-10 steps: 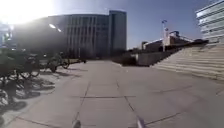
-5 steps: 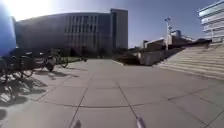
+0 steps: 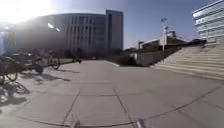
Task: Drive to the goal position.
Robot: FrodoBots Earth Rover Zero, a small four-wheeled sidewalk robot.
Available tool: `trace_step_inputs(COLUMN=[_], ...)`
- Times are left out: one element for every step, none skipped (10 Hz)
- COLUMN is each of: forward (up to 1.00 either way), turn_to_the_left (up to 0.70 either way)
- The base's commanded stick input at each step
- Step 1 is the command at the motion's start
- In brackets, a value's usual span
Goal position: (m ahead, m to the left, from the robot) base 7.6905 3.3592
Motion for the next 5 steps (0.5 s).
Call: trace_step_inputs(forward=[0.70,0.70,0.70,0.70,0.70], turn_to_the_left=[0.01,0.03,0.00,0.00,0.00])
